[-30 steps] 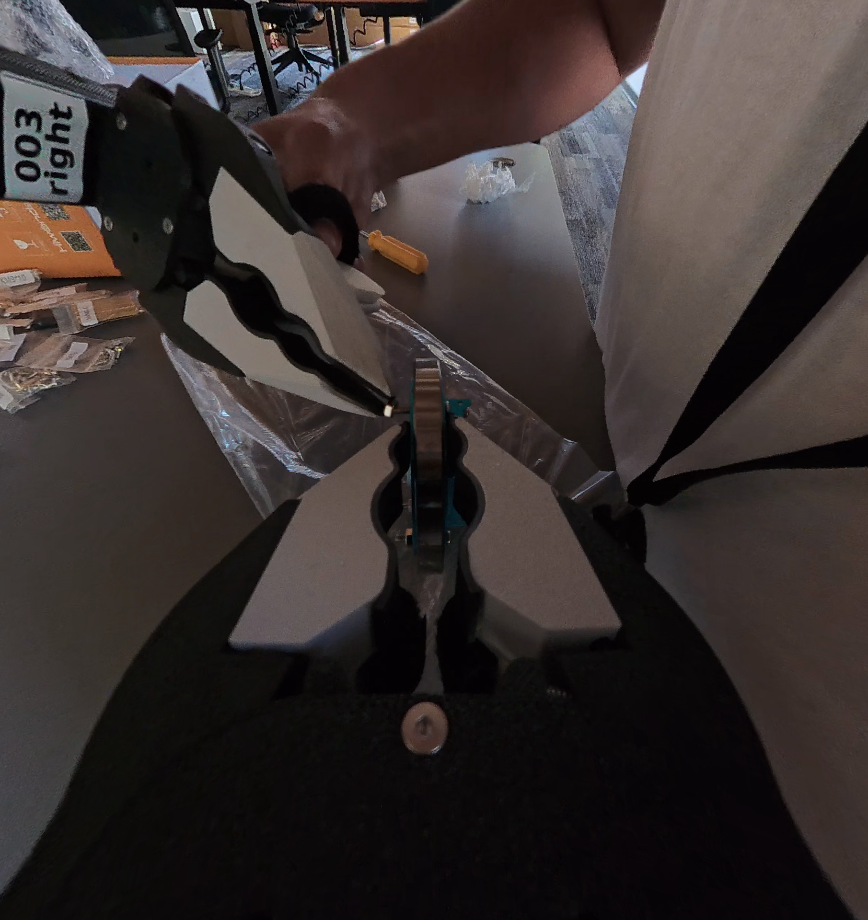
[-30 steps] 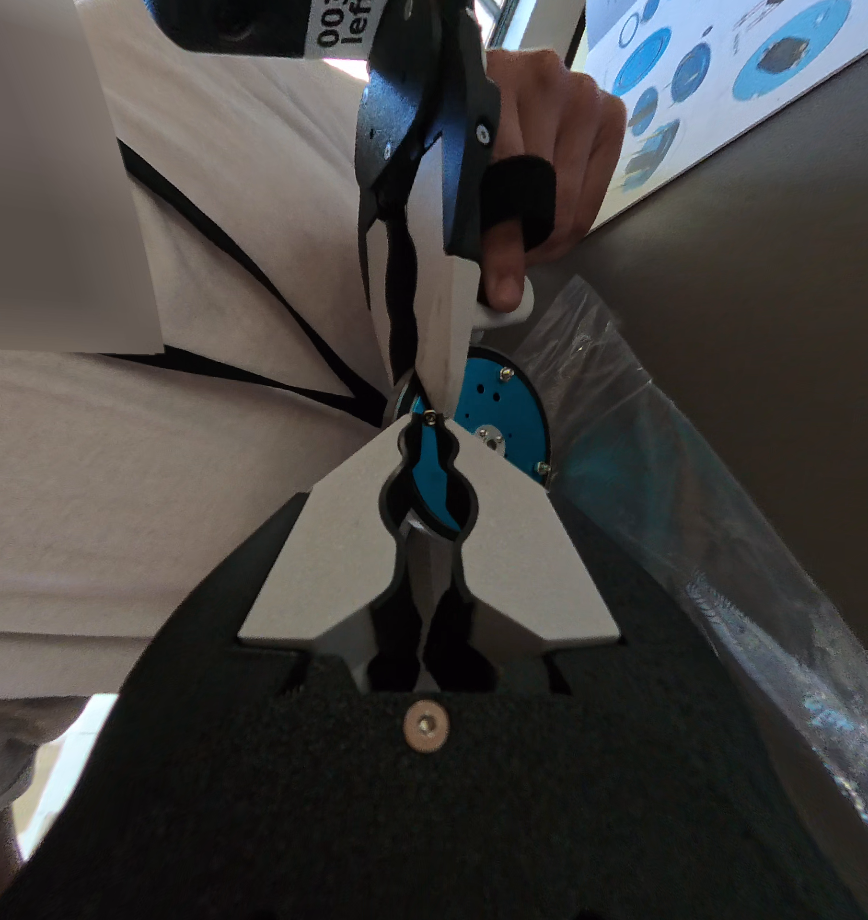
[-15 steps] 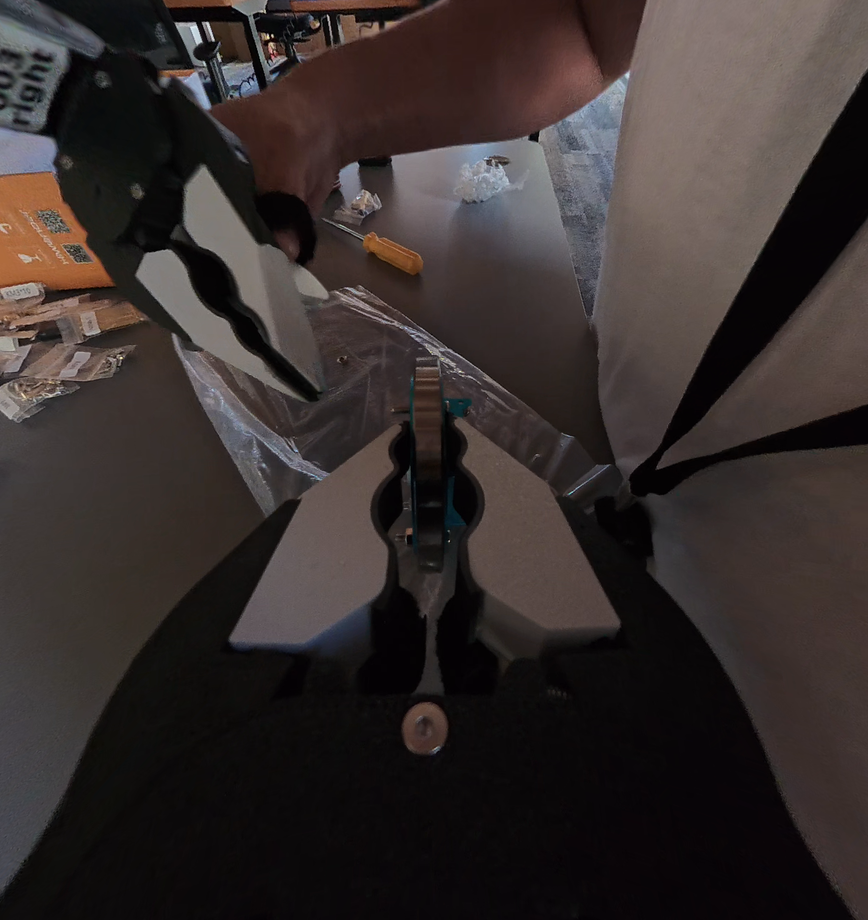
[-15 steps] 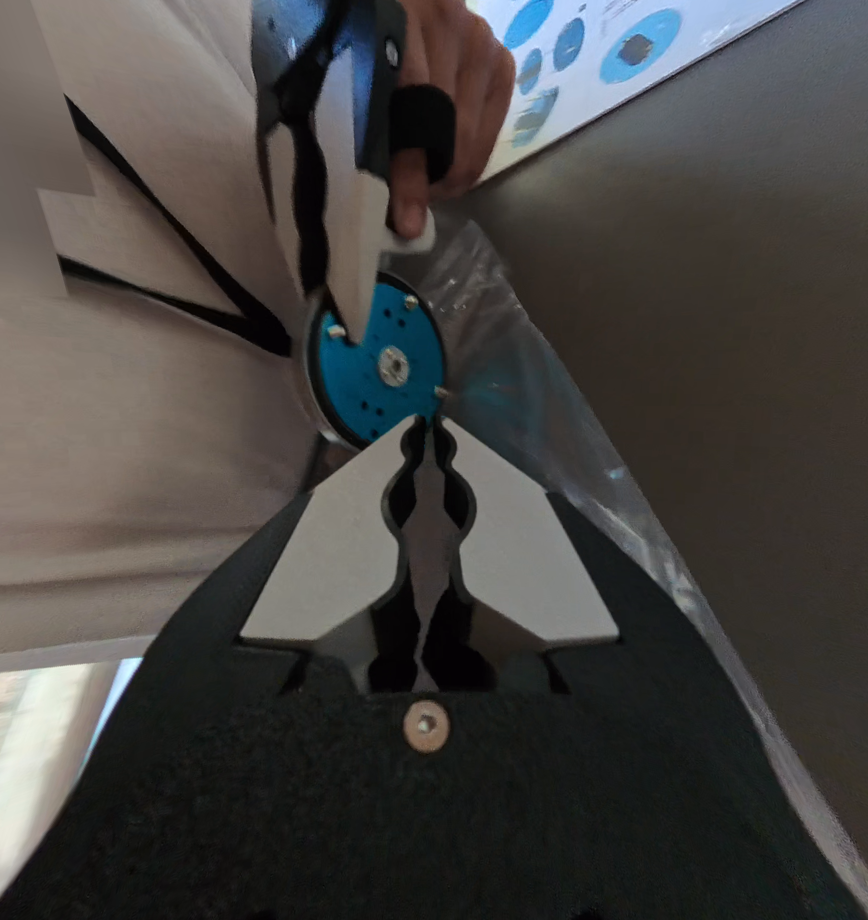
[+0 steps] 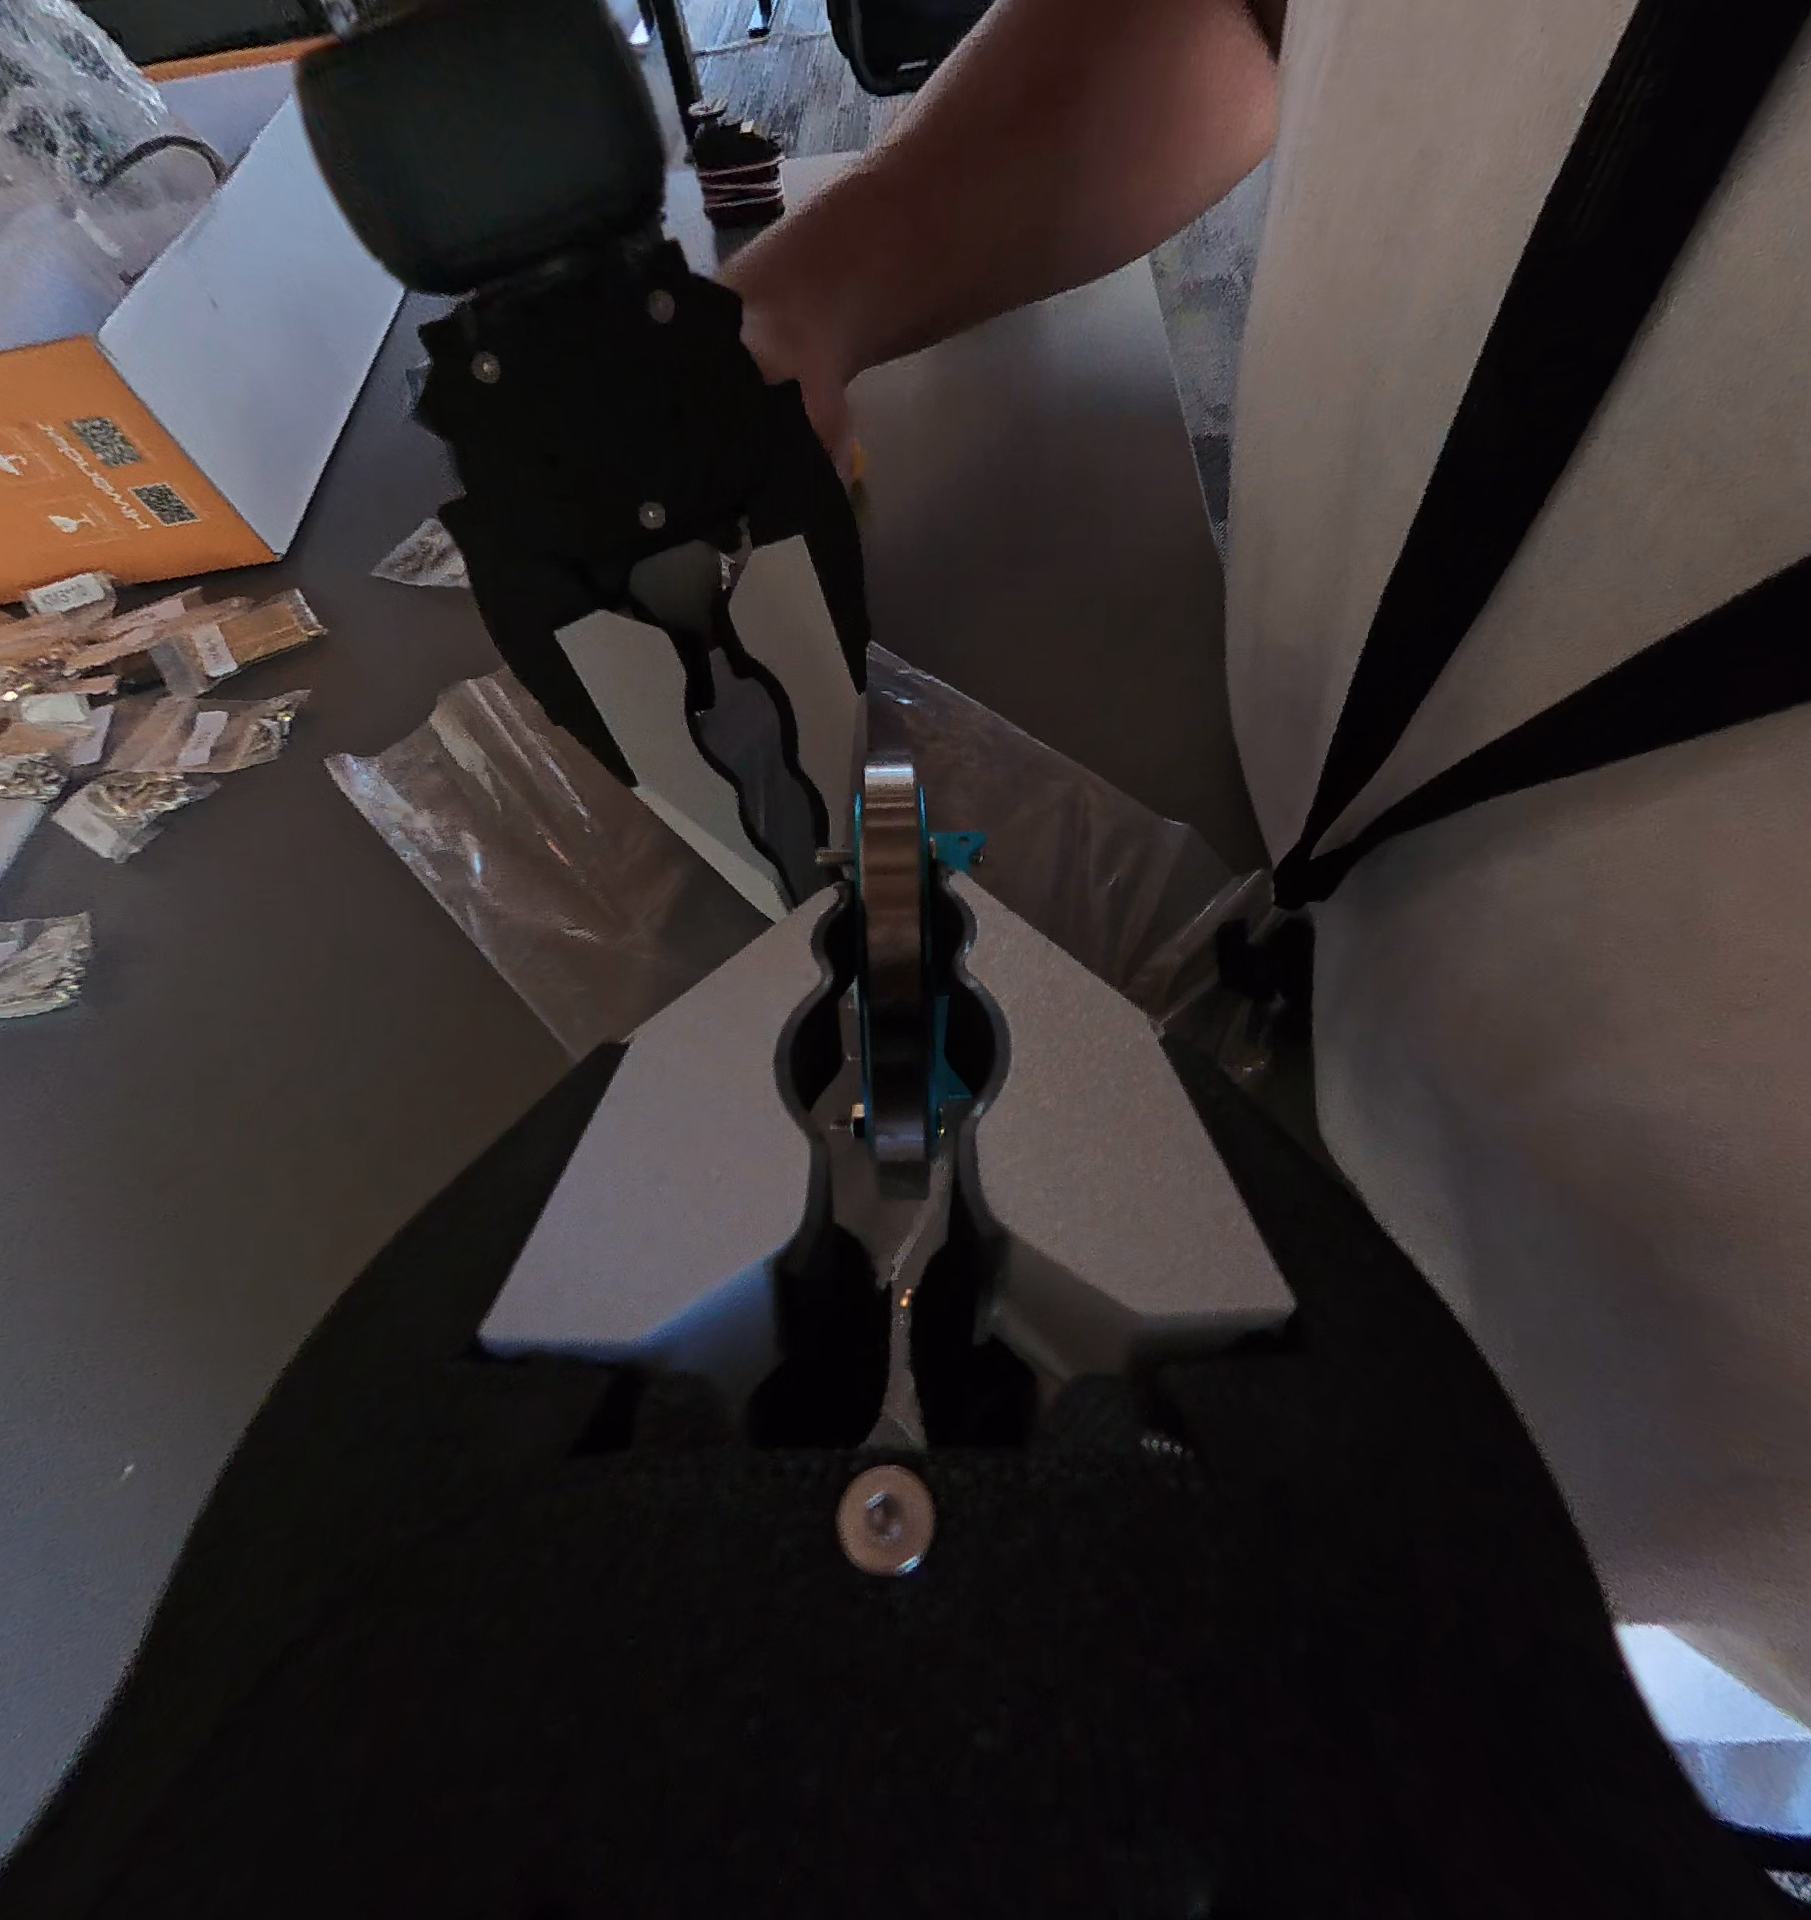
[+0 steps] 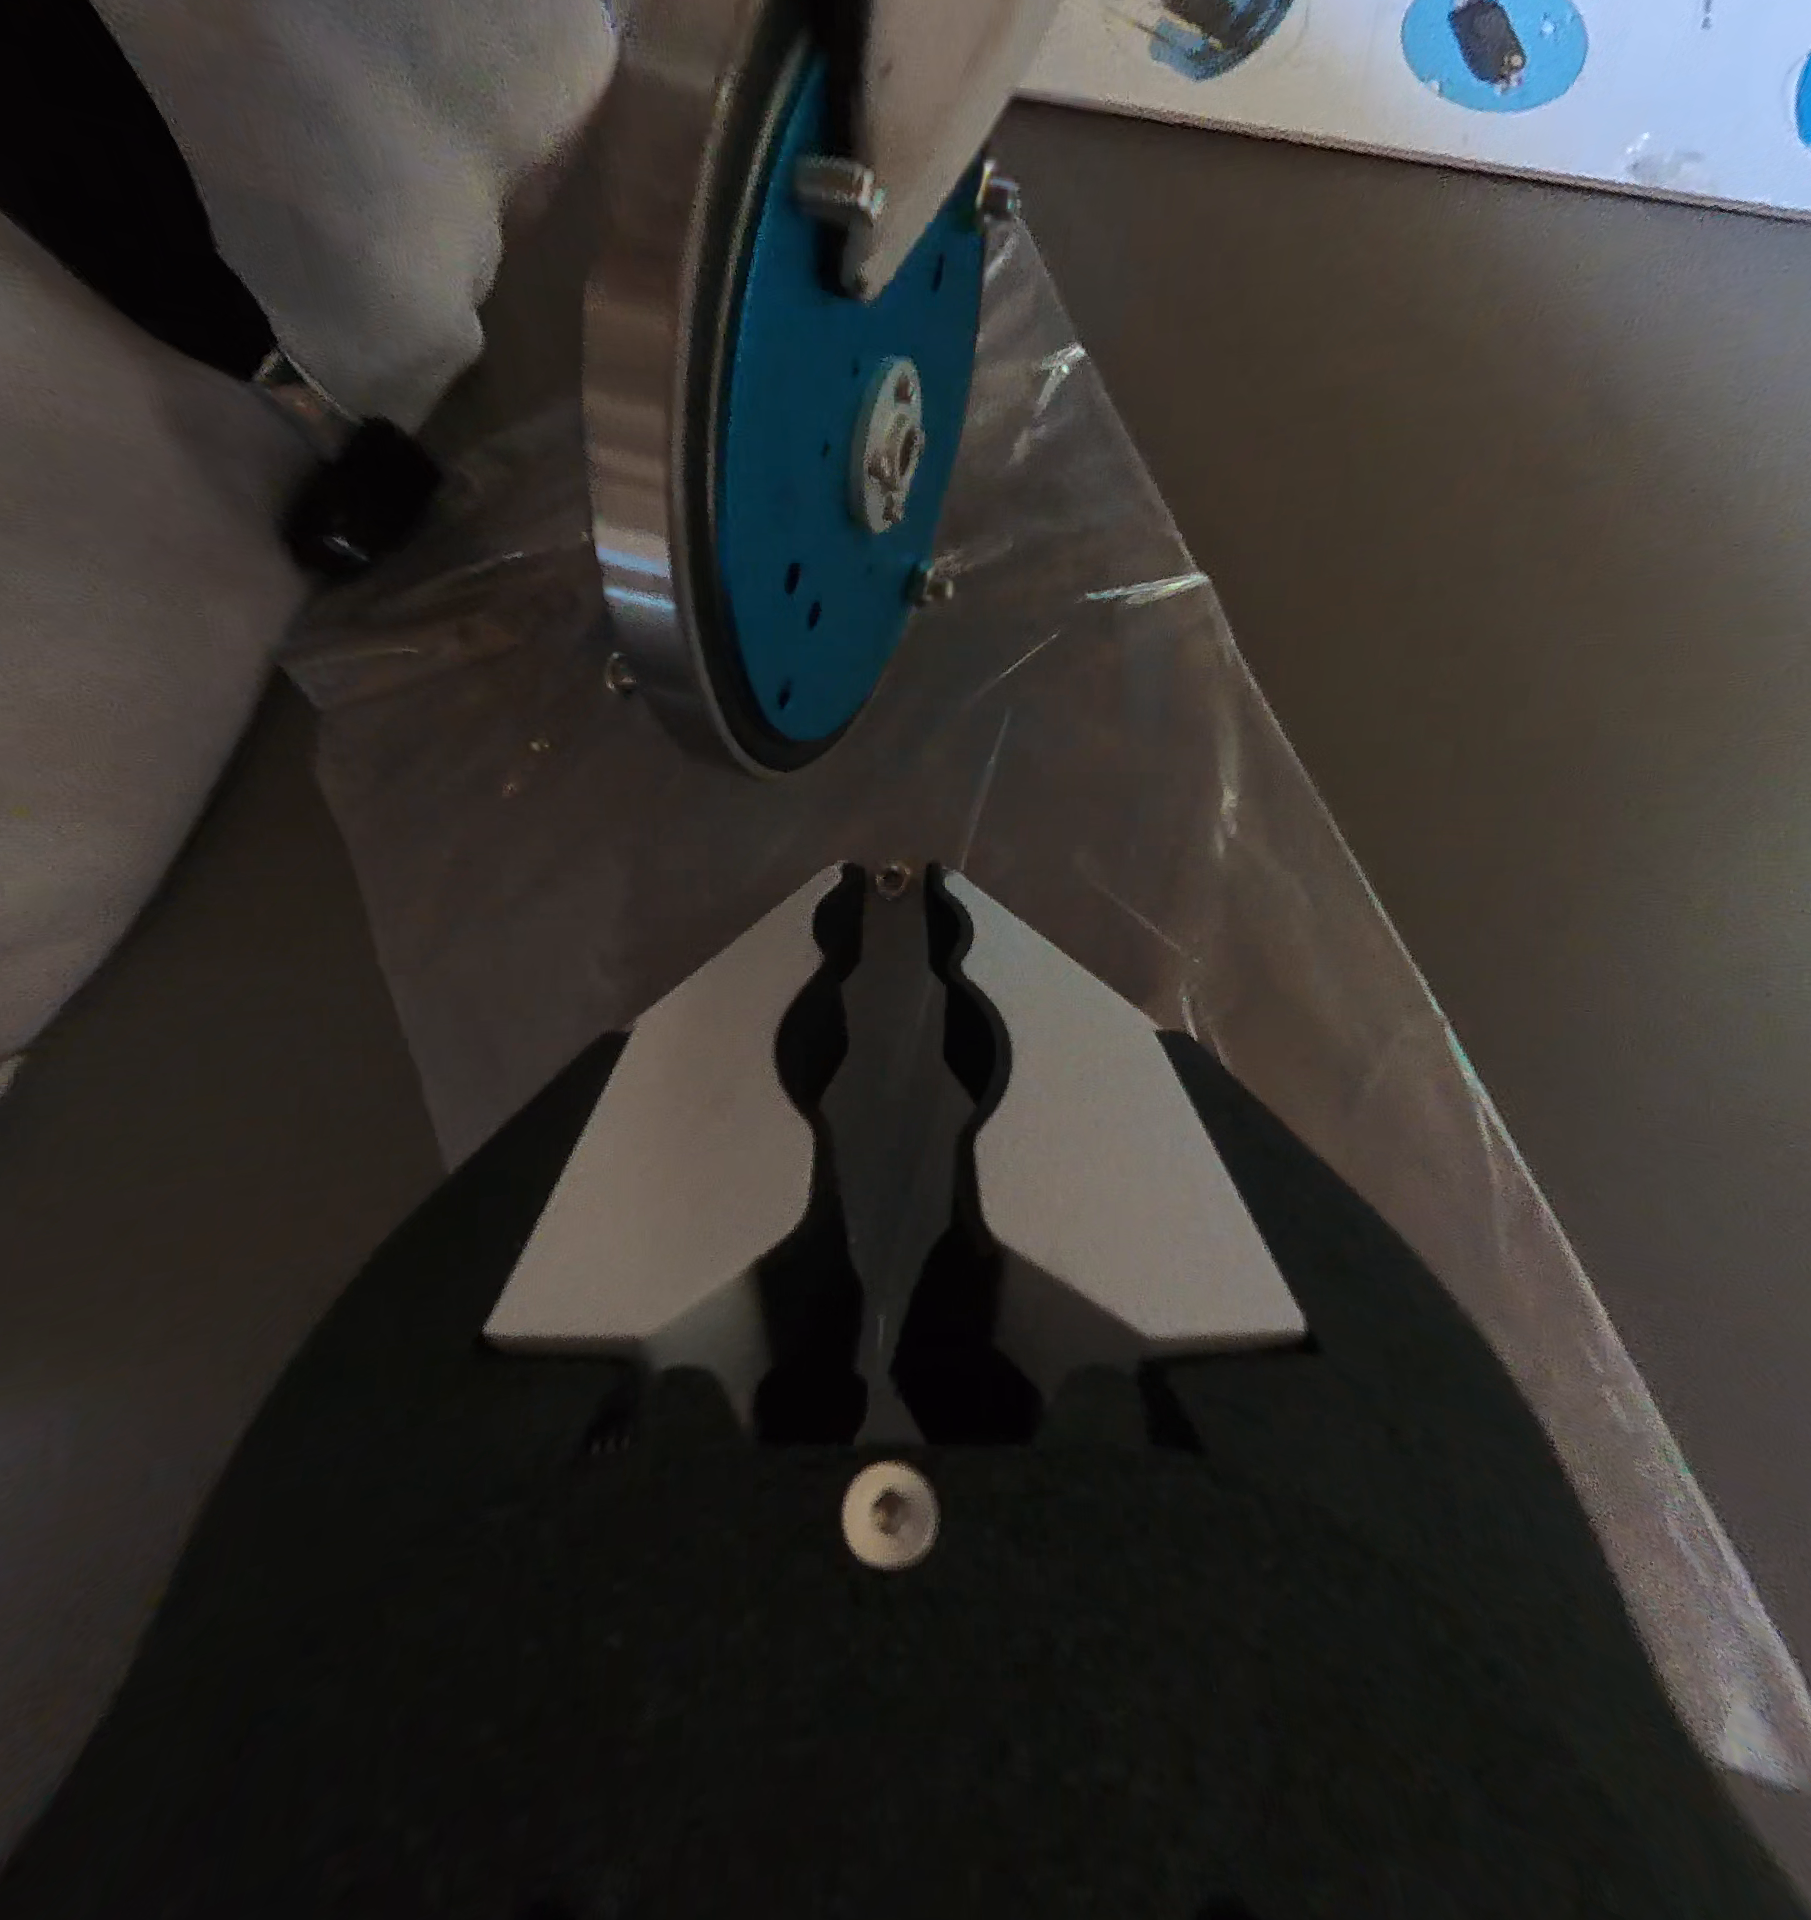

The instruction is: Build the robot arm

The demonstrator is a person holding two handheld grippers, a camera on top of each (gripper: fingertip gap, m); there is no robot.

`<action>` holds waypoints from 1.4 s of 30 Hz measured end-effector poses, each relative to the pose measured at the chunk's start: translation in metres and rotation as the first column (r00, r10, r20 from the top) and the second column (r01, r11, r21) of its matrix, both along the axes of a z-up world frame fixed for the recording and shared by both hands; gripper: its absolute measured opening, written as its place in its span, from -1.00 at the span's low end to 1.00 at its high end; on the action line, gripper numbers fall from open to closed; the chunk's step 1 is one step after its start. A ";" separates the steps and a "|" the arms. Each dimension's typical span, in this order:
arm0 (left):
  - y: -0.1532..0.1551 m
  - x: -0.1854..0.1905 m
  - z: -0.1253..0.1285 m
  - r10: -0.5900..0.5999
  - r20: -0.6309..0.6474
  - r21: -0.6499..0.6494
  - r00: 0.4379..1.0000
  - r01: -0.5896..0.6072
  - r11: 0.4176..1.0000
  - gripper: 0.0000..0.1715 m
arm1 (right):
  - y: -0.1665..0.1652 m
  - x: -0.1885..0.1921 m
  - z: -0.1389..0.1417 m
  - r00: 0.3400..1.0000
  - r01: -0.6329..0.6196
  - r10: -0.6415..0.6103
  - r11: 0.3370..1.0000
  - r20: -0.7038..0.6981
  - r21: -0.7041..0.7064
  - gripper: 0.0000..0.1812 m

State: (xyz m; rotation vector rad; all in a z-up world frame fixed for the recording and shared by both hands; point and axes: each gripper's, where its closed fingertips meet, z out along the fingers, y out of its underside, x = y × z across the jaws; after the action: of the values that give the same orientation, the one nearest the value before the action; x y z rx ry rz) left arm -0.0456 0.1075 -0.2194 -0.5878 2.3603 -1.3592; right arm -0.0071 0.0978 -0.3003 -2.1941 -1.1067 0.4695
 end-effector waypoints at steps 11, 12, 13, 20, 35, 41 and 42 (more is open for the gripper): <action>0.008 -0.003 -0.008 0.044 0.056 0.104 0.997 -0.050 0.993 -0.85 | 0.004 -0.002 0.000 1.000 0.026 -0.026 1.000 0.017 -0.005 -0.93; 0.008 -0.003 -0.008 0.041 0.061 0.103 0.997 -0.047 0.994 -0.85 | 0.003 -0.001 0.000 0.999 0.040 -0.040 0.999 -0.007 -0.028 -0.94; 0.008 -0.004 -0.008 0.039 0.064 0.101 0.997 -0.045 0.994 -0.85 | 0.003 -0.001 0.000 0.998 0.052 -0.055 0.997 -0.040 -0.056 -0.94; 0.009 -0.003 -0.008 0.032 0.059 0.089 0.998 -0.038 0.995 -0.85 | 0.021 -0.009 0.070 0.866 0.067 -0.154 0.979 -0.476 -0.194 -0.94; 0.006 0.000 -0.008 -0.003 0.059 0.118 0.998 -0.004 0.993 -0.85 | 0.029 -0.033 0.082 0.749 -0.115 -0.294 0.825 -0.594 -0.553 -0.95; 0.007 0.002 -0.008 -0.011 0.057 0.126 0.998 0.004 0.992 -0.85 | 0.030 -0.033 0.084 0.747 -0.143 -0.312 0.787 -0.587 -0.600 -0.94; 0.006 0.002 -0.008 -0.013 0.059 0.130 0.998 0.005 0.992 -0.85 | 0.030 -0.033 0.084 0.753 -0.142 -0.309 0.785 -0.580 -0.603 -0.95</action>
State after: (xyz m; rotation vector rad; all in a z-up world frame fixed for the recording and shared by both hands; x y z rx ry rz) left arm -0.0437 0.1136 -0.2276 -0.4931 2.3842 -1.1988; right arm -0.0404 0.1277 -0.2167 -2.2594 -0.4629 1.6198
